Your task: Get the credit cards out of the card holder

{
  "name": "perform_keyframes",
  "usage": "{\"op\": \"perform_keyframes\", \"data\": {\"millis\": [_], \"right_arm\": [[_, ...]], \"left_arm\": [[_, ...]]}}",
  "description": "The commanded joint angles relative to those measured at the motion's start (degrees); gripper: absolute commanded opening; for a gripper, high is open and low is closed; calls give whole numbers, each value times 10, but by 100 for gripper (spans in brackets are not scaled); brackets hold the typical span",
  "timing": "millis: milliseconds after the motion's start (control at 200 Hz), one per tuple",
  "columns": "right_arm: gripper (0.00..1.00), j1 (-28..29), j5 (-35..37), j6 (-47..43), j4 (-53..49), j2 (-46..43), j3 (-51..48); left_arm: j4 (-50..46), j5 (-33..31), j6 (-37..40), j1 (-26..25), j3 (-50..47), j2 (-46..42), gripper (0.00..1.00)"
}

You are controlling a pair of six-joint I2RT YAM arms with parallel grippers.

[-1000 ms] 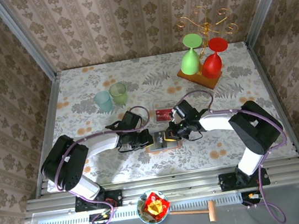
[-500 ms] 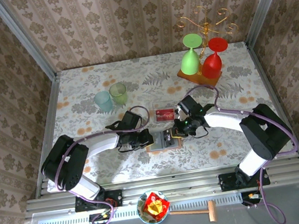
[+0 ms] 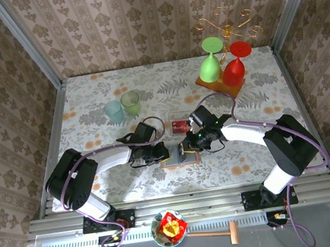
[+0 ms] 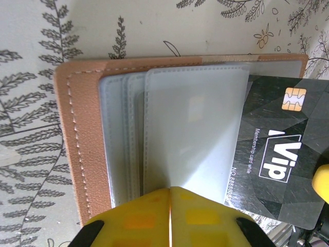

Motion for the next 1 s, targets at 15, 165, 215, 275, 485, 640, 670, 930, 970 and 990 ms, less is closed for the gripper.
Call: {"op": "perform_keyframes", "data": {"millis": [15, 165, 215, 275, 485, 640, 670, 930, 970, 990], "right_arm": [[13, 3, 24, 12, -32, -9, 12], [13, 4, 27, 12, -31, -7, 8], [12, 4, 27, 13, -29, -6, 7], [10, 4, 30, 12, -29, -5, 8], [6, 4, 47, -6, -54, -7, 7], [4, 4, 58, -17, -64, -9, -1], [4, 4, 59, -17, -66, -10, -2], [4, 4, 56, -20, -70, -26, 4], [4, 4, 55, -22, -75, -31, 8], [4, 4, 55, -23, -77, -33, 9]], "left_arm": [[-3, 2, 3, 0, -7, 9, 9], [-4, 2, 4, 0, -3, 9, 9], [-5, 2, 3, -1, -4, 8, 9], [-6, 2, 3, -1, -5, 7, 9], [-6, -6, -5, -3, -17, -11, 9], [-7, -13, -13, -5, -29, -31, 10], [-8, -13, -14, -6, -30, -34, 10], [-26, -26, -13, -7, -18, -58, 13], [-29, -28, -14, -6, -16, -64, 13], [-31, -30, -14, -6, -14, -67, 14]]}}
